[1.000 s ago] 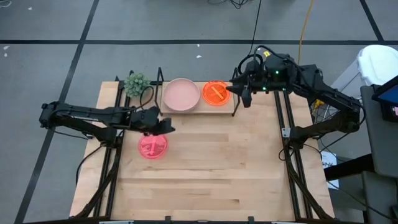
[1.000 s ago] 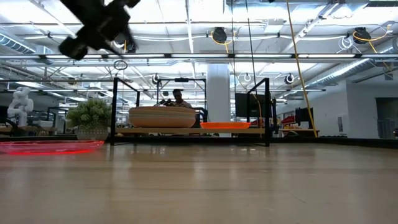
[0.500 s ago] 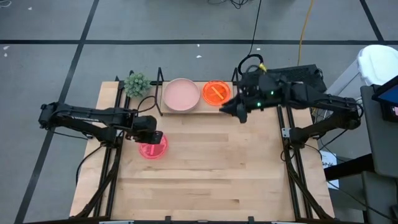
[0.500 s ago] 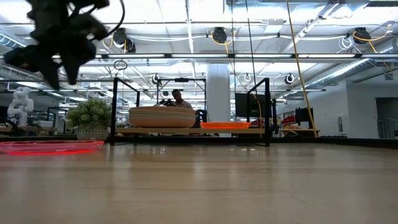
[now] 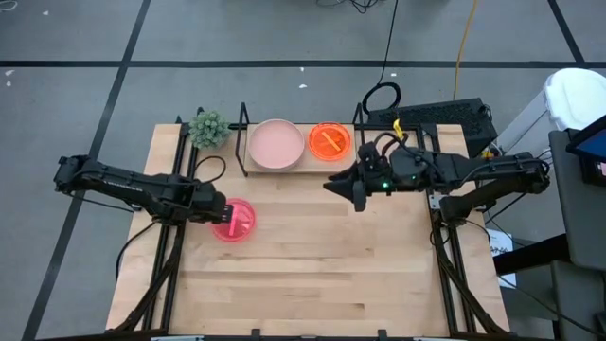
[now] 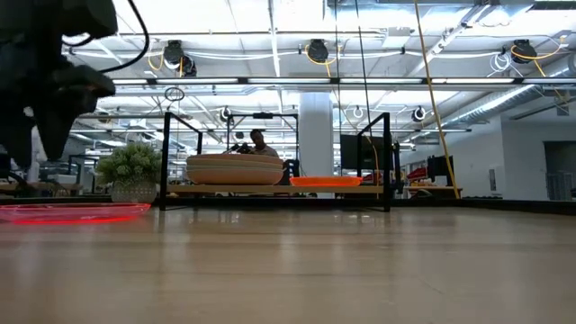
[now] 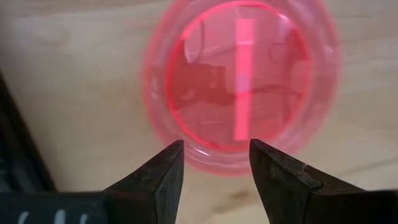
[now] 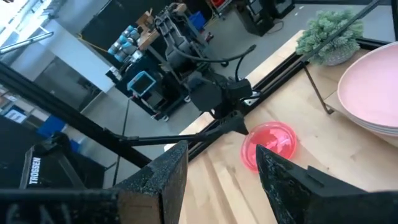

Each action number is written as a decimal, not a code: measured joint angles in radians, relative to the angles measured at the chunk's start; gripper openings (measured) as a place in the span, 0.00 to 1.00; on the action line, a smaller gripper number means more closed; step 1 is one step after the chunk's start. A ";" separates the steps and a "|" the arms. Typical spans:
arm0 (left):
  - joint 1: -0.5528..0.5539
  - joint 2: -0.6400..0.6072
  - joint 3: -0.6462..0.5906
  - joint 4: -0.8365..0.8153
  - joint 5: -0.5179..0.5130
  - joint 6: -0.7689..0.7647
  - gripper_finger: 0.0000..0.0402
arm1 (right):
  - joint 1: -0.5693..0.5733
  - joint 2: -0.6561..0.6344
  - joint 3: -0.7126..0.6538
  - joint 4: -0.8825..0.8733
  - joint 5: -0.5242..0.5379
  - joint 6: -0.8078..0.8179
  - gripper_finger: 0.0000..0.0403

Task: Place and stack plates onto a shelf
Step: Stack the red transparent plate on the orange transparent plate on the shelf

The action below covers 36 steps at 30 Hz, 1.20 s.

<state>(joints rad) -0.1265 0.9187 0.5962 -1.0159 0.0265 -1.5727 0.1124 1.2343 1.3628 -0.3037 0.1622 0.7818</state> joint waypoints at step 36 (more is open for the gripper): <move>0.504 0.234 -0.064 0.113 0.034 0.761 0.46 | 0.008 -0.001 -0.005 -0.016 -0.010 -0.008 0.43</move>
<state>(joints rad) 0.3777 1.1531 0.5320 -0.9033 0.0607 -0.8117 0.1207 1.2335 1.3579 -0.3195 0.1524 0.7734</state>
